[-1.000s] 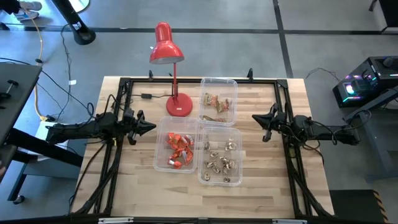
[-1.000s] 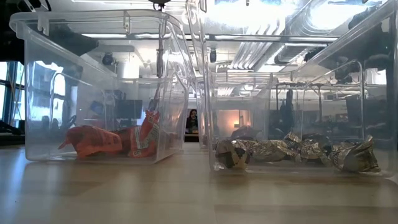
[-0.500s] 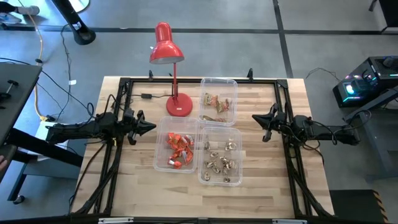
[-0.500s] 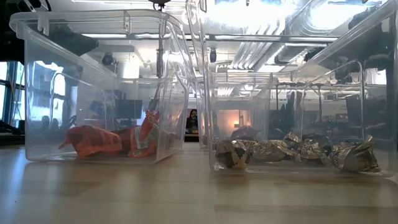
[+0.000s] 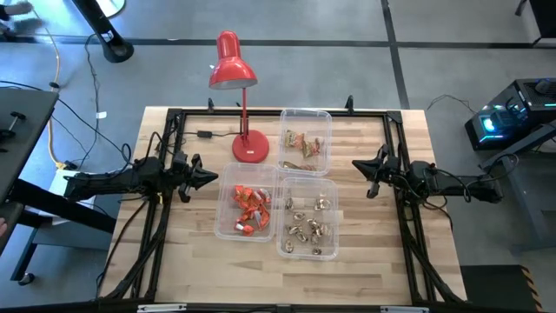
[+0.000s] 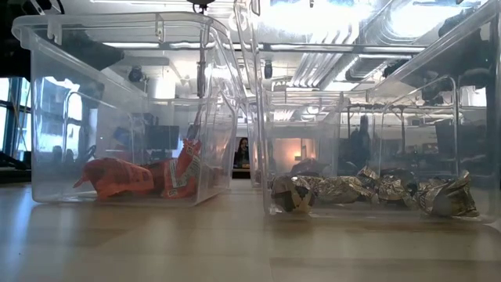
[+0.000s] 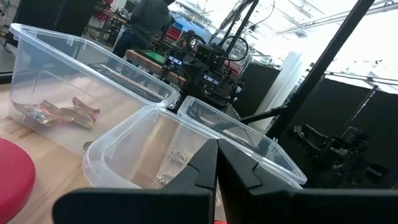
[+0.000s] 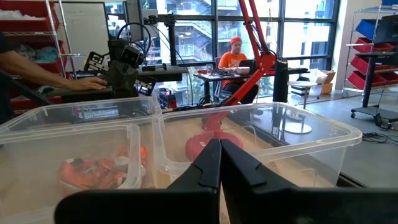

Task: Sort candy
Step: Return to Home Position

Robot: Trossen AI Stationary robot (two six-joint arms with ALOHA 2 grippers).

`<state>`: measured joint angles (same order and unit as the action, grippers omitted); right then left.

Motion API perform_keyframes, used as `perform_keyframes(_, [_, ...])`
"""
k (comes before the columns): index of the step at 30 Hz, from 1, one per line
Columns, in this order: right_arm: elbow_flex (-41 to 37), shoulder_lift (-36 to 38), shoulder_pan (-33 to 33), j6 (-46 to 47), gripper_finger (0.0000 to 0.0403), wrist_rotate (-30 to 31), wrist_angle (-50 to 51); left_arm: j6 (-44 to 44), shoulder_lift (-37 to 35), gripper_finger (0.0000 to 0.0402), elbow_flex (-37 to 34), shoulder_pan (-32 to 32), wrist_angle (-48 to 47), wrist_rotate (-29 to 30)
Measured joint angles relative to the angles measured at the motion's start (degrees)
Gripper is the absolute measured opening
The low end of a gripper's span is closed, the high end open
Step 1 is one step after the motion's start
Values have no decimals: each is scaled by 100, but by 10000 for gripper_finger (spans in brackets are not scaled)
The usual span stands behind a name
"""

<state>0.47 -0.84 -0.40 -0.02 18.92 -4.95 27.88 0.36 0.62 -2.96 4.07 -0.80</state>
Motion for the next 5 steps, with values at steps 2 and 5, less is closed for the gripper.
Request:
perform_keyframes(2, [0, 0, 0, 1, 0, 0, 0, 0, 0, 0, 0, 0, 1, 0])
perform_keyframes(5, [0, 0, 0, 1, 0, 0, 0, 0, -1, 0, 0, 2, 0, -1])
